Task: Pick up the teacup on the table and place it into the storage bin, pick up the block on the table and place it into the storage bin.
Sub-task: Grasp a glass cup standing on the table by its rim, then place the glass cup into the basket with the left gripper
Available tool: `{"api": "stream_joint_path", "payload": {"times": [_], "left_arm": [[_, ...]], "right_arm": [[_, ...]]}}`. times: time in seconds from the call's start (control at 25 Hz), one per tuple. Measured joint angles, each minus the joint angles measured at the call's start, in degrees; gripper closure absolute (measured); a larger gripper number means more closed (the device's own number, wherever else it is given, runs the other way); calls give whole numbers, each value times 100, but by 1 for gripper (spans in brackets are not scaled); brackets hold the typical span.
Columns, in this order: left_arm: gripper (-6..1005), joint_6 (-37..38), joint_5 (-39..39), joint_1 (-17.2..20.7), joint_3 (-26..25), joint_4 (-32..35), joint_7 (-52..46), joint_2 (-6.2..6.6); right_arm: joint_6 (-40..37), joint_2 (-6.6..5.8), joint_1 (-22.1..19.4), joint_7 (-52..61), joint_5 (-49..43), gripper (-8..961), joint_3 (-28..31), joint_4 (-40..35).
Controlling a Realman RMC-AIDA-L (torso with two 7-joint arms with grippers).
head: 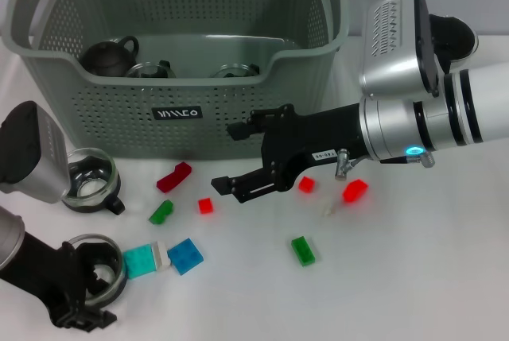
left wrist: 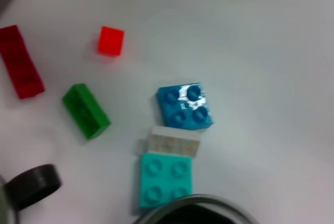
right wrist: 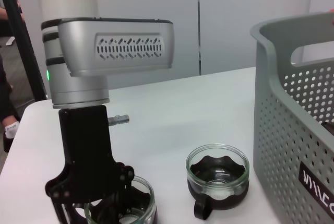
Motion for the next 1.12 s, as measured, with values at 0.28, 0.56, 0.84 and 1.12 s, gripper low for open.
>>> {"api": "stream_joint_path", "payload": {"times": [0.28,0.56,0.84,1.12], "left_arm": [[573,-108,58,-37,-83,-8,-13,4],[660,-119,25,-106,-144,32,-187,22],[820,-35,2,-228,-331,18,-221,20],[935,35,4,-297,-330,29,-336,14]], "right_arm": [[47,-6,54,22,6,18,8,-13],[61,-16,77,27,-1,18,39,-13],[62,-22,78,8,-7,17,56,-12],[61,-32,79,-11,-8,17,78,-13]]}}
